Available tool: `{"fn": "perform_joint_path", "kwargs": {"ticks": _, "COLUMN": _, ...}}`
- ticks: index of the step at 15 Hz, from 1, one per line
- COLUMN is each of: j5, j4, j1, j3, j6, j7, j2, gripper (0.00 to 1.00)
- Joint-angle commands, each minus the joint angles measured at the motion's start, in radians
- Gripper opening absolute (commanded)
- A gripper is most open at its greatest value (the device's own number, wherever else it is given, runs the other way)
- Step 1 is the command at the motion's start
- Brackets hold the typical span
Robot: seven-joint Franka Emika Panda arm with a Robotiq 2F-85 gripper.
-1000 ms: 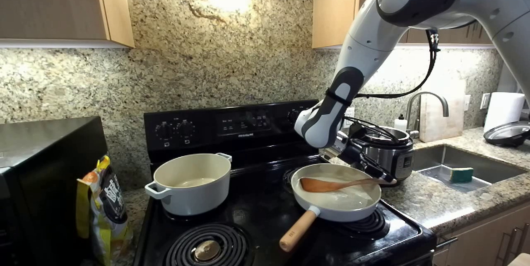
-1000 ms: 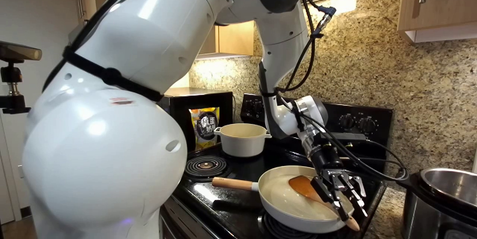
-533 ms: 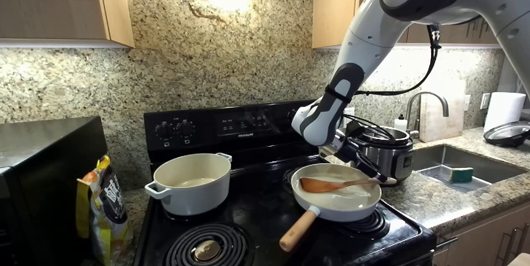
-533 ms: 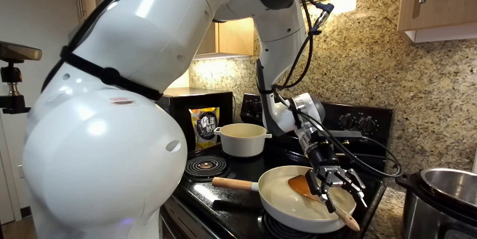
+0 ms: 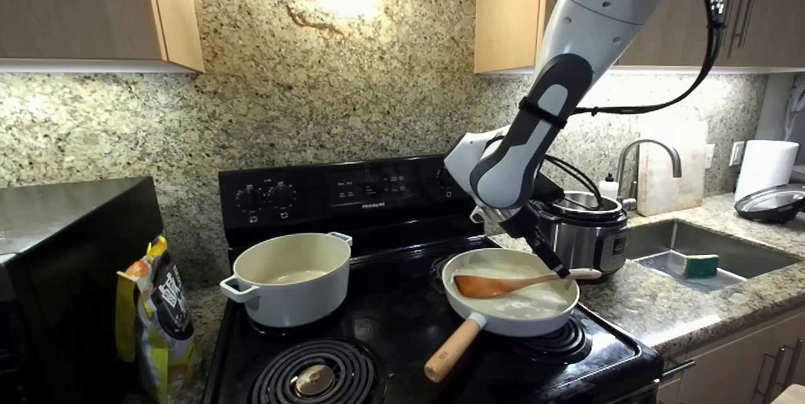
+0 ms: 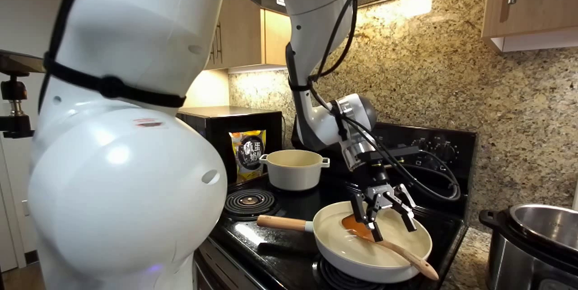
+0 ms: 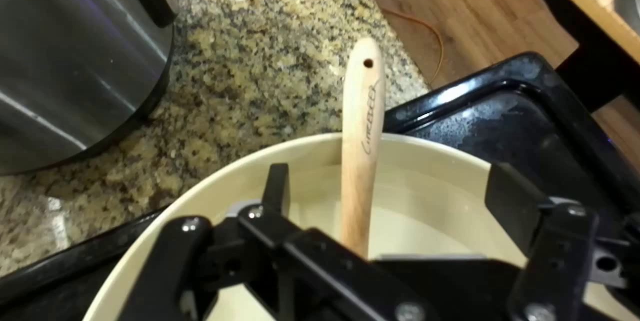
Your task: Use the wooden spoon to stir the water in the white pan
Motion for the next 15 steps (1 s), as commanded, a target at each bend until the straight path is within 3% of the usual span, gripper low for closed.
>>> {"fn": "perform_joint_path", "kwargs": {"ticks": 1, "j5": -0.023, "j4": -0.195, "j1": 0.009, "j3": 0.0, "j6": 0.173, "j7": 0.033, "j2": -0.207, "gripper": 1.0}}
{"fn": "perform_joint_path", "kwargs": {"ticks": 8, "j5": 0.001, "j4": -0.298, "j1": 0.058, "j3": -0.014, "j6": 0.227, "j7": -0.045, "j2": -0.411, "gripper": 1.0}}
{"fn": "perform_joint_path", "kwargs": {"ticks": 10, "j5": 0.022, "j4": -0.301, "j1": 0.073, "j3": -0.018, "j6": 0.214, "j7": -0.089, "j2": -0.423, "gripper": 1.0}}
{"fn": "perform_joint_path", "kwargs": {"ticks": 11, "j5": 0.003, "j4": -0.263, "j1": 0.072, "j3": -0.017, "j6": 0.199, "j7": -0.032, "j2": -0.379, "gripper": 1.0}}
{"fn": "perform_joint_path", "kwargs": {"ticks": 15, "j5": 0.004, "j4": -0.274, "j1": 0.079, "j3": -0.019, "j6": 0.199, "j7": -0.047, "j2": -0.394, "gripper": 1.0}}
